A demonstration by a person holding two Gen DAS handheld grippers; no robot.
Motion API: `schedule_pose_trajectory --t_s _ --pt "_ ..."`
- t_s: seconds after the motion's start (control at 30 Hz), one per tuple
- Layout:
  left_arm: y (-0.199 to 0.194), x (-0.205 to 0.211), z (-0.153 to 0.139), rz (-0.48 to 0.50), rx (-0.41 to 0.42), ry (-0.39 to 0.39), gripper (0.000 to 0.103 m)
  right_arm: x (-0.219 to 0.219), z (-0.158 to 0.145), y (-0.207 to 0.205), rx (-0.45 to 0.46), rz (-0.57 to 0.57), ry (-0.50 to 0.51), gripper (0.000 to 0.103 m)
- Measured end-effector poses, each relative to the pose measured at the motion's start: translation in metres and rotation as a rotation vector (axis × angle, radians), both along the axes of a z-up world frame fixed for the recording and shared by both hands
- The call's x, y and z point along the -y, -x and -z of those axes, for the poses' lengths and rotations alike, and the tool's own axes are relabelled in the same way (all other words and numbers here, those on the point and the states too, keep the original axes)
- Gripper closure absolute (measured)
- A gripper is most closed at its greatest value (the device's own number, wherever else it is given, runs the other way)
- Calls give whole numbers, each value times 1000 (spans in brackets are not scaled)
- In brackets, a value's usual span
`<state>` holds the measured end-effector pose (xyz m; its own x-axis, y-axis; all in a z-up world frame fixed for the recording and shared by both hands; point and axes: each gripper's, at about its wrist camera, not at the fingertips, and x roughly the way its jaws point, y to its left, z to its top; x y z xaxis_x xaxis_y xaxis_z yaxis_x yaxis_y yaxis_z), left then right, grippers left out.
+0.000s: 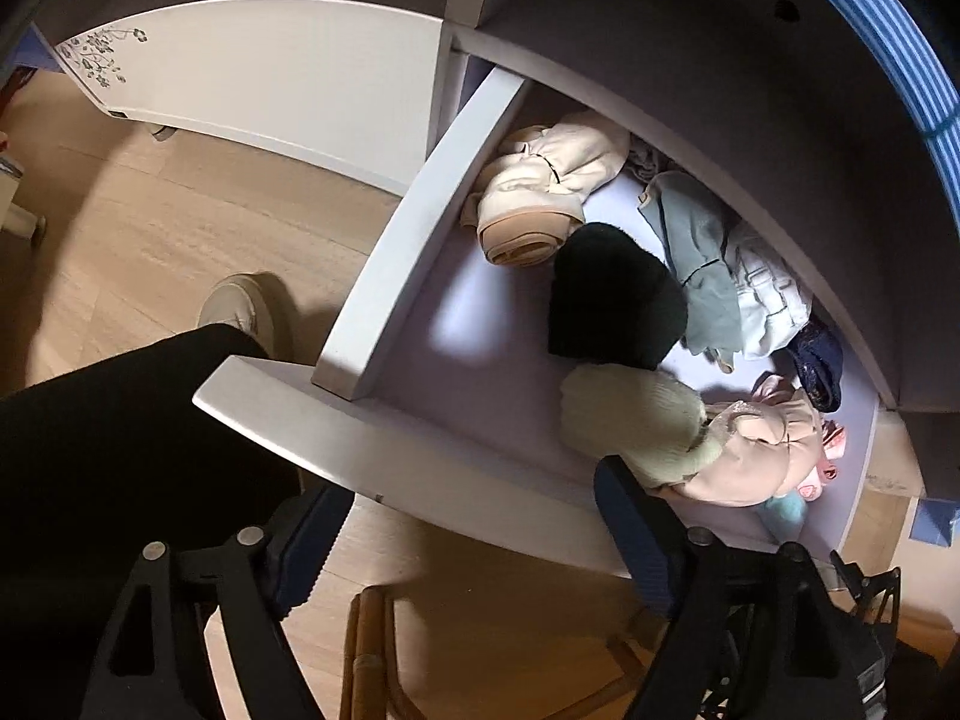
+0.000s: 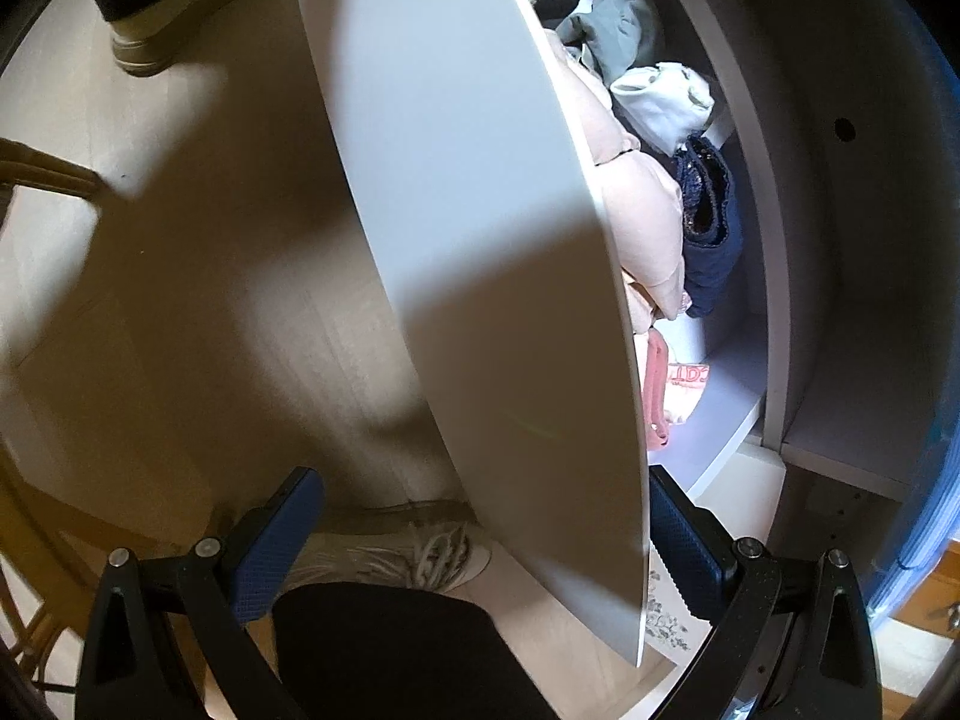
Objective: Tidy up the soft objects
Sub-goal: 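Pull the white drawer open with the right tool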
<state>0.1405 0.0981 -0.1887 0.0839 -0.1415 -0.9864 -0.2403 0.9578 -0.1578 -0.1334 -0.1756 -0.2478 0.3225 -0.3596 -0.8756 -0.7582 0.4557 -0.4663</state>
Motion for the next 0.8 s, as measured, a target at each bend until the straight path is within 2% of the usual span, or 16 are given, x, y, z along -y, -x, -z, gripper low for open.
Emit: schedule_pose_trajectory --t_s 0.13,0.4,0.63,0.7,0.77,0.8 --pt "-3 -4 1 2 -10 8 15 0 5 3 -31 35 -41 0" --pt "-8 -5 -2 44 -30 10 14 -9 -15 18 -104 23 -69 0" --pt "-12 0 -7 75 -72 24 14 -8 -32 27 -181 34 -178 0" --pt "-16 3 -13 84 -72 34 18 -8 -36 21 -198 54 -220 0" --pt "-23 8 -27 93 -13 34 18 -4 -48 7 -180 81 -283 0" --pt "-25 9 -28 81 -22 37 19 -3 -58 0 -152 105 -312 0"
